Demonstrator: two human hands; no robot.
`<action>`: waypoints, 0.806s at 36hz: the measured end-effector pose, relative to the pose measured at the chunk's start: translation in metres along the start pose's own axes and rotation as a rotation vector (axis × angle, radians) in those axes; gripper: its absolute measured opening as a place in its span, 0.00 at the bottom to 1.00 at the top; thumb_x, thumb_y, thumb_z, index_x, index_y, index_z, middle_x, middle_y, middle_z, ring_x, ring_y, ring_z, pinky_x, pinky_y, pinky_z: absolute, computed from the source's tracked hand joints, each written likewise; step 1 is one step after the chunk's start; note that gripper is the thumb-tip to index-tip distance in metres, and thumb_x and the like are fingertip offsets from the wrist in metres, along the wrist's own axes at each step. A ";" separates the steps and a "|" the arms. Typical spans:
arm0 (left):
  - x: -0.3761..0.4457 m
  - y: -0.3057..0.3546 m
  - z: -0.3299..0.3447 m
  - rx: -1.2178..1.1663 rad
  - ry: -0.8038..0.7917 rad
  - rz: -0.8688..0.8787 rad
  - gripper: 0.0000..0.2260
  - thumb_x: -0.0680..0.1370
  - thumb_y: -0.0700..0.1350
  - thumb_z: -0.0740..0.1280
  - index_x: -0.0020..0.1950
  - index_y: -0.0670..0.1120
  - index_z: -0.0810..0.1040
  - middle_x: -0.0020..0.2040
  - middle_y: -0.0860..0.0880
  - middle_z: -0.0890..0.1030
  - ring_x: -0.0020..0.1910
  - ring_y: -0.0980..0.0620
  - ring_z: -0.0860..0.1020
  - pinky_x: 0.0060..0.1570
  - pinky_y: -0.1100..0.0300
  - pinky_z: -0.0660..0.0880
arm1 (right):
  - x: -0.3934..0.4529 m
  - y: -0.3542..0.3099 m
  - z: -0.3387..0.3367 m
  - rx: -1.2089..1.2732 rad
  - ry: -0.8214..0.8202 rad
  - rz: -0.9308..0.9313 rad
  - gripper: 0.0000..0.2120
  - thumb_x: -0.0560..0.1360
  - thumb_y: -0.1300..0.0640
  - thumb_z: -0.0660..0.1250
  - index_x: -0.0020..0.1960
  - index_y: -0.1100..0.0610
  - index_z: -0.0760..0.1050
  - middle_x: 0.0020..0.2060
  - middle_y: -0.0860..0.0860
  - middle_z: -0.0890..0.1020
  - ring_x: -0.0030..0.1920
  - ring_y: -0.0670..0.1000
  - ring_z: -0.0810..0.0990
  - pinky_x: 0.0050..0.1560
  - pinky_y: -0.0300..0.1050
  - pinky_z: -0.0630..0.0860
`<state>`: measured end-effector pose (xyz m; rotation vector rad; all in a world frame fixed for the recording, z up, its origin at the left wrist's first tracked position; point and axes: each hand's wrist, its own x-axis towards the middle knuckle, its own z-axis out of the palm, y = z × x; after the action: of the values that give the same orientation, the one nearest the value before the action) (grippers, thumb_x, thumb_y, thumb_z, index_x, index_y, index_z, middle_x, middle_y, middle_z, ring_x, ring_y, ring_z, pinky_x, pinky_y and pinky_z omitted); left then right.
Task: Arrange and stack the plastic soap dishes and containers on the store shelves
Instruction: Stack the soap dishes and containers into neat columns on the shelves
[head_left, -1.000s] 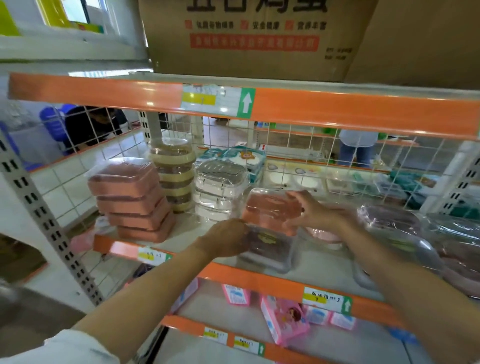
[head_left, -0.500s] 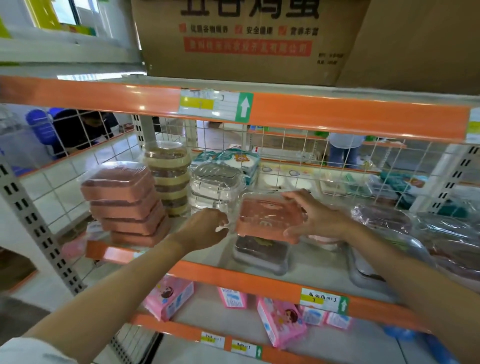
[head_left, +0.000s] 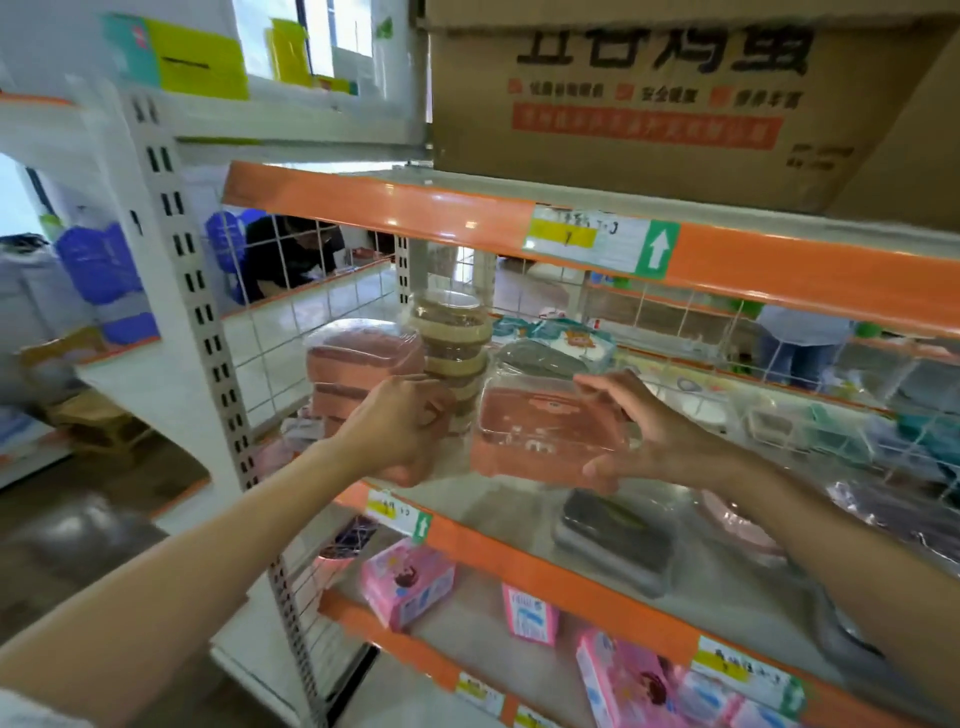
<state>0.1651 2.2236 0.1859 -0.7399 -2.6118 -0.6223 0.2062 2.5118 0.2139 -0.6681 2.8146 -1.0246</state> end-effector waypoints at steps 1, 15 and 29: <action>-0.001 -0.005 -0.004 0.010 0.005 -0.004 0.13 0.72 0.47 0.62 0.52 0.50 0.83 0.46 0.49 0.84 0.42 0.47 0.81 0.41 0.54 0.77 | 0.005 -0.002 0.003 -0.007 0.006 -0.001 0.46 0.62 0.42 0.72 0.75 0.49 0.57 0.64 0.43 0.63 0.62 0.39 0.64 0.54 0.19 0.62; -0.020 -0.048 -0.041 -0.033 0.153 -0.177 0.17 0.74 0.38 0.66 0.62 0.45 0.78 0.59 0.46 0.77 0.56 0.47 0.76 0.57 0.54 0.75 | 0.062 -0.043 0.038 0.073 0.130 -0.010 0.53 0.53 0.33 0.68 0.73 0.50 0.56 0.64 0.45 0.63 0.63 0.43 0.64 0.55 0.30 0.64; -0.011 -0.097 -0.048 -0.245 0.126 -0.547 0.39 0.75 0.53 0.70 0.76 0.39 0.53 0.73 0.40 0.60 0.72 0.42 0.62 0.68 0.52 0.63 | 0.150 -0.089 0.076 0.276 0.376 0.101 0.48 0.64 0.42 0.75 0.75 0.53 0.54 0.67 0.51 0.65 0.64 0.51 0.69 0.62 0.47 0.74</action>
<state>0.1290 2.1207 0.1909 -0.0248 -2.6440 -1.1156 0.1199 2.3423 0.2227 -0.3277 2.8747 -1.6267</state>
